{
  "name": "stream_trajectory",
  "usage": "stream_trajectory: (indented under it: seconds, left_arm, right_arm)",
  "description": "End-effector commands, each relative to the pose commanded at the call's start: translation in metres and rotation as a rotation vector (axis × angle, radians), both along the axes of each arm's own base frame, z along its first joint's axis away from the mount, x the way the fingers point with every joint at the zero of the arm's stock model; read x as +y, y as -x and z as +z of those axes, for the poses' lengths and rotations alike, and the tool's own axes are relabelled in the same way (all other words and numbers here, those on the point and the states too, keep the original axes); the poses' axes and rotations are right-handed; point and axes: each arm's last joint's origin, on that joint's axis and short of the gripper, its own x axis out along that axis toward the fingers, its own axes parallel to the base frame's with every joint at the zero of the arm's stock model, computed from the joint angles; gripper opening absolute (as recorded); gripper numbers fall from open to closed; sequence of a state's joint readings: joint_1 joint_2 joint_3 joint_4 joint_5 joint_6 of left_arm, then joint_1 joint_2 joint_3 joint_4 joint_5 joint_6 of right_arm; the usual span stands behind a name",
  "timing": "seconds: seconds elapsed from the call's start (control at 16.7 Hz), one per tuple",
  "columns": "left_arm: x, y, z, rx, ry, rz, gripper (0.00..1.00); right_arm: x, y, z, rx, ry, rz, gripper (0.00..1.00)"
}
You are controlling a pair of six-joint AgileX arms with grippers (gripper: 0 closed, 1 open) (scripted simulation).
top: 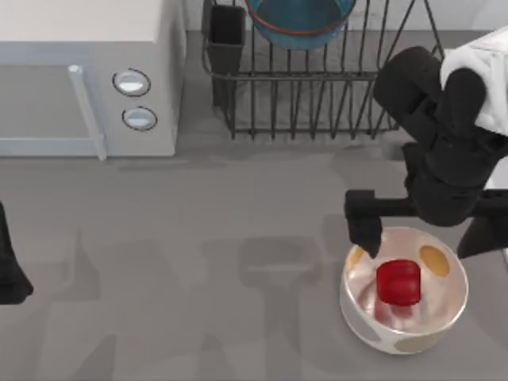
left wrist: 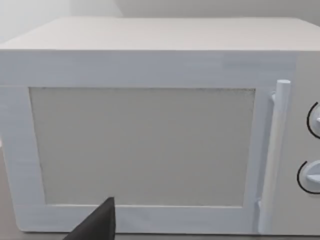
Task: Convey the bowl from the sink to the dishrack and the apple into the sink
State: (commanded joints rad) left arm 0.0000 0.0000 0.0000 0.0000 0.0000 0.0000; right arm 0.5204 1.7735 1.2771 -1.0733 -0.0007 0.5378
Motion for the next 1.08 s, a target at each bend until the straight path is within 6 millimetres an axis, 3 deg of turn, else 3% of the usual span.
stream_trajectory:
  seconds: [0.6, 0.9, 1.08]
  left_arm:
    - [0.0, 0.0, 0.0, 0.0, 0.0, 0.0, 1.0]
    - [0.0, 0.0, 0.0, 0.0, 0.0, 0.0, 1.0]
    - [0.0, 0.0, 0.0, 0.0, 0.0, 0.0, 1.0]
  right_arm:
    - [0.002, 0.0, -0.101, -0.003, -0.001, 0.004, 1.0]
    - [0.001, 0.001, -0.105, 0.0, 0.001, 0.004, 1.0]
    - [0.001, 0.001, -0.105, 0.0, 0.001, 0.004, 0.77]
